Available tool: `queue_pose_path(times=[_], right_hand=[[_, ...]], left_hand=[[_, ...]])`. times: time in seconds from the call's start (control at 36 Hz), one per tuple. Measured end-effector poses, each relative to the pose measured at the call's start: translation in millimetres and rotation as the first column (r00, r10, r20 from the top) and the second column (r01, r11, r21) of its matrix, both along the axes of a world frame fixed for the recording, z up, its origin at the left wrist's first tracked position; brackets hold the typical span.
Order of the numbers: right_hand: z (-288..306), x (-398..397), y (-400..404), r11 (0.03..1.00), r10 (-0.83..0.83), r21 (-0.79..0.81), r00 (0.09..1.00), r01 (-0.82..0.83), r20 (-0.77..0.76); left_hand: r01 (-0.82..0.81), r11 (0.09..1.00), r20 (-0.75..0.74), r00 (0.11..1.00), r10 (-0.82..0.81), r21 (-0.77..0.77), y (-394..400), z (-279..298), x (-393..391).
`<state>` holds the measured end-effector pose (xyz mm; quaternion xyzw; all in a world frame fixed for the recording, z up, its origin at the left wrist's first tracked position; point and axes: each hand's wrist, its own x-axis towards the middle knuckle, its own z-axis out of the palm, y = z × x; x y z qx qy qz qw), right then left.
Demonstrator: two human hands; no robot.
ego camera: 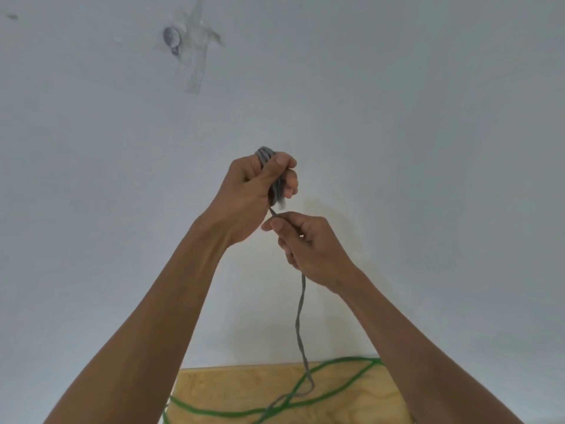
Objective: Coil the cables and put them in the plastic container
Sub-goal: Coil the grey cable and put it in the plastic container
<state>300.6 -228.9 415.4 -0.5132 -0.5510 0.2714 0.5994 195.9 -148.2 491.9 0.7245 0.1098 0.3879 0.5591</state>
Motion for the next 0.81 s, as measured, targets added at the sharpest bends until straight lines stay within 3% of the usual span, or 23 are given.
queue_pose_path(times=[0.08,0.17,0.28,0.33,0.42,0.5,0.58,0.67,0.75,0.81], right_hand=[[3.8,0.8,-7.0,0.999,0.017,-0.048,0.998,-0.014,0.058],[9.3,0.3,-11.9,0.993,0.039,-0.112,0.989,-0.023,0.141],[12.4,-0.8,-13.8,0.99,0.047,-0.143,0.967,-0.011,0.252],[12.6,-0.9,-13.6,0.99,0.05,-0.142,0.953,-0.007,0.3],[18.6,1.6,-12.0,0.994,0.04,-0.107,0.892,0.009,0.451],[34.6,15.4,-9.4,0.997,-0.041,-0.031,0.807,0.073,0.589],[53.4,29.3,-11.6,0.998,0.039,-0.054,0.83,-0.011,0.557],[64.6,36.9,-10.0,0.99,0.141,-0.06,0.855,-0.128,0.499],[72.1,42.0,-2.1,0.99,0.109,0.037,0.901,-0.137,0.42],[72.4,46.1,2.5,0.988,0.103,0.072,0.937,-0.134,0.333]], left_hand=[[-0.124,0.978,-0.059,0.989,0.136,0.17,4.6,-5.4,-2.5],[-0.23,0.942,-0.046,0.968,0.248,0.243,6.7,-12.1,-1.1],[-0.309,0.949,0.047,0.951,0.307,0.065,14.2,-16.6,3.4],[-0.338,0.938,0.044,0.941,0.336,0.077,13.8,-17.5,5.7],[-0.372,0.885,-0.08,0.909,0.408,0.281,11.4,-24.2,8.8],[-0.255,0.878,-0.288,0.876,0.387,0.406,12.1,-33.2,3.3],[-0.061,0.94,-0.375,0.907,0.193,0.336,6.9,-38.1,-8.6],[0.034,0.97,-0.448,0.89,0.081,0.241,-3.8,-36.9,-15.9],[0.114,0.992,-0.46,0.879,-0.122,-0.044,-13.0,-37.1,-18.5],[0.181,0.954,-0.378,0.888,-0.263,-0.239,-18.9,-38.5,-19.8]])
